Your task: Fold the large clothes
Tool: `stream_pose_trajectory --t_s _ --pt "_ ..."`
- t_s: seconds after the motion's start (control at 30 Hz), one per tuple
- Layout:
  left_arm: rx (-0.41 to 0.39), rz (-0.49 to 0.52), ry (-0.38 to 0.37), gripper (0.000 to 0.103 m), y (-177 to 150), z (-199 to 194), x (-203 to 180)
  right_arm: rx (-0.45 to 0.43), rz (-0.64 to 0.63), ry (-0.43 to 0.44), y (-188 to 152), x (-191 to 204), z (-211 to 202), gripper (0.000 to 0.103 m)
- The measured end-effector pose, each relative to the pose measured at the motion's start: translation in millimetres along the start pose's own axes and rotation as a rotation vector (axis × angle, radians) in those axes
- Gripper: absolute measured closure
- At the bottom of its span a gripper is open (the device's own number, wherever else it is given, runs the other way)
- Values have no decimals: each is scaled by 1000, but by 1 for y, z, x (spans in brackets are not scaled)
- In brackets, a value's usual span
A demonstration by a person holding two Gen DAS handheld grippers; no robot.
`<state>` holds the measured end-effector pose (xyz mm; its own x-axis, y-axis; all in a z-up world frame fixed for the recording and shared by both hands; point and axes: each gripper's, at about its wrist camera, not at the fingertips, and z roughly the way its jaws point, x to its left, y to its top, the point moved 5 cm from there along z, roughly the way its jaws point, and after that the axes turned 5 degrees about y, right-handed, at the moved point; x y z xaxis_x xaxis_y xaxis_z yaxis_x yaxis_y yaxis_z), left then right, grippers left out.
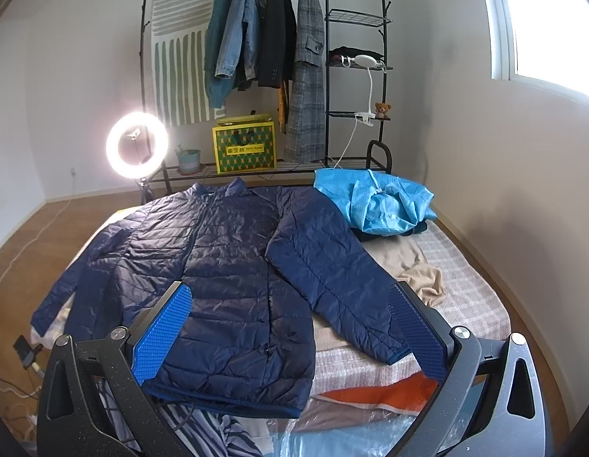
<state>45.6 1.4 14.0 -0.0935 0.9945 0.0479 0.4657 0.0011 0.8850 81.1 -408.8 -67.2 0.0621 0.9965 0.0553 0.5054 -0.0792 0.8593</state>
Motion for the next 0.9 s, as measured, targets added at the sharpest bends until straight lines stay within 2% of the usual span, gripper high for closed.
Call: stream_pose_trajectory --t_s 0.9 --pt "-9 -5 -2 0 -3 2 1 6 2 0 -4 3 3 0"
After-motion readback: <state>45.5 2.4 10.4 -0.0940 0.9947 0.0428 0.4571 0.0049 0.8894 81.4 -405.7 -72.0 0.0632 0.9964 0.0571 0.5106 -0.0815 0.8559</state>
